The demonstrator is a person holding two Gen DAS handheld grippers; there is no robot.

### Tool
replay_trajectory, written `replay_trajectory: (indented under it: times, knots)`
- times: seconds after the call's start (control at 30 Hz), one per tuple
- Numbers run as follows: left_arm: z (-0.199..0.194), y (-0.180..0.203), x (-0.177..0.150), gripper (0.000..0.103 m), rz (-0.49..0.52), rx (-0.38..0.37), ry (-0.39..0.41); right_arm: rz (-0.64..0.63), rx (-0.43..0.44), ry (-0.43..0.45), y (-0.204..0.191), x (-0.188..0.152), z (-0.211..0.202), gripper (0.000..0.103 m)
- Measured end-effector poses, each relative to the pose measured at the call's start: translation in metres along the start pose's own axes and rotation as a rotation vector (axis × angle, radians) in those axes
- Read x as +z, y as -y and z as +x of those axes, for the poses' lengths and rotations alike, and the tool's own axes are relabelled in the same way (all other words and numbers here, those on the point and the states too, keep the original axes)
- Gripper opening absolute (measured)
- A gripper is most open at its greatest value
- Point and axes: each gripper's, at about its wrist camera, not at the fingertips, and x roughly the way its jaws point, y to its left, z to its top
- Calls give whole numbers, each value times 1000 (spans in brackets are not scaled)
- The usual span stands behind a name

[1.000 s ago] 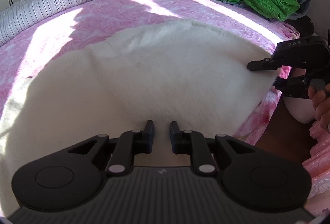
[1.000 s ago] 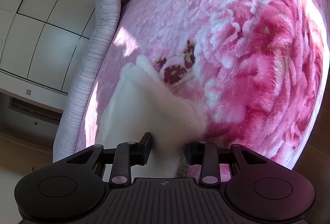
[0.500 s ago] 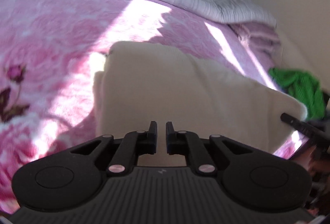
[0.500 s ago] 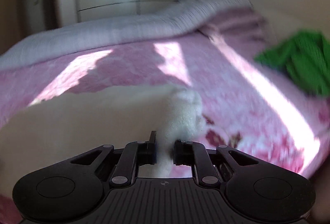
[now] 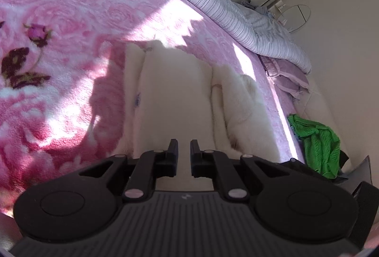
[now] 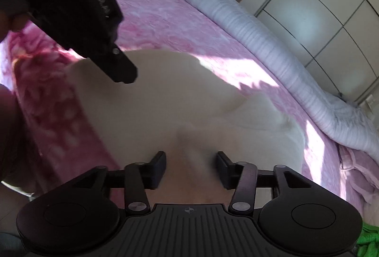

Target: Fold clothes

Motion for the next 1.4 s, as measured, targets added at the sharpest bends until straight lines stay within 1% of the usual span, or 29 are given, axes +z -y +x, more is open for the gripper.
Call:
replay_trajectory:
  times: [0.03, 0.13, 0.17, 0.2, 0.27, 0.3, 0.33, 0.37, 0.4, 0.47, 0.5, 0.57, 0.6, 0.67, 0.77, 0.87, 0.97, 1.1, 1.13, 1.17, 1.2, 1.23, 1.3, 1.33, 1.37, 1.4]
  knots:
    - [1, 2, 2, 7, -6, -12, -3, 12, 27, 5, 5, -2, -4, 51]
    - [12, 9, 11, 8, -26, -71, -23, 132, 131, 44, 44, -7, -27, 51]
    - [16, 12, 15, 13, -33, -92, -30, 204, 154, 56, 64, -8, -33, 51]
    - [23, 14, 20, 20, -41, -108, -47, 287, 170, 62, 87, -10, -37, 51]
    - [41, 16, 30, 22, -52, -130, -80, 468, 185, 36, 138, -16, -34, 51]
    - [50, 18, 36, 23, -57, -140, -96, 560, 182, -3, 164, -20, -26, 51]
    - [59, 17, 40, 24, -71, -150, -115, 640, 173, -63, 188, -23, -14, 51]
    - [69, 16, 45, 30, -88, -158, -134, 699, 156, -146, 211, -26, 5, 51]
    - [79, 14, 49, 32, -116, -170, -152, 745, 136, -226, 233, -28, 23, 51]
    - [99, 8, 55, 33, -180, -194, -188, 745, 74, -353, 261, -27, 58, 51]
    - [109, 5, 58, 36, -212, -206, -205, 757, 94, -393, 273, -26, 73, 51]
    - [126, -1, 61, 38, -267, -213, -229, 841, 162, -440, 289, -27, 92, 51]
    - [135, -4, 63, 38, -297, -214, -239, 878, 191, -454, 295, -28, 100, 51]
    - [147, -7, 66, 38, -339, -244, -253, 902, 212, -469, 298, -30, 106, 51]
    - [163, -9, 70, 42, -390, -293, -271, 897, 233, -472, 295, -28, 108, 51]
    - [172, -6, 74, 41, -370, -307, -285, 890, 239, -460, 287, -27, 106, 49]
    - [174, 6, 73, 40, -272, -290, -297, 906, 259, -454, 287, -25, 109, 46]
    - [170, 10, 69, 37, -225, -275, -291, 901, 260, -453, 286, -25, 111, 46]
    - [166, 12, 69, 33, -206, -278, -273, 912, 263, -452, 286, -27, 111, 46]
    - [161, 15, 68, 21, -183, -283, -251, 923, 266, -450, 287, -28, 111, 46]
    - [155, 18, 67, 17, -160, -288, -228, 937, 267, -449, 287, -30, 111, 46]
    - [150, 21, 66, 15, -137, -293, -206, 949, 267, -446, 287, -31, 110, 46]
    - [139, 26, 65, 13, -91, -303, -161, 949, 278, -429, 284, -29, 107, 38]
    - [134, 29, 64, 13, -68, -308, -138, 950, 290, -416, 281, -26, 106, 31]
    - [122, 33, 64, 13, -36, -308, -106, 949, 302, -403, 277, -22, 104, 28]
    - [108, 36, 65, 13, -3, -304, -71, 948, 314, -391, 273, -17, 102, 28]
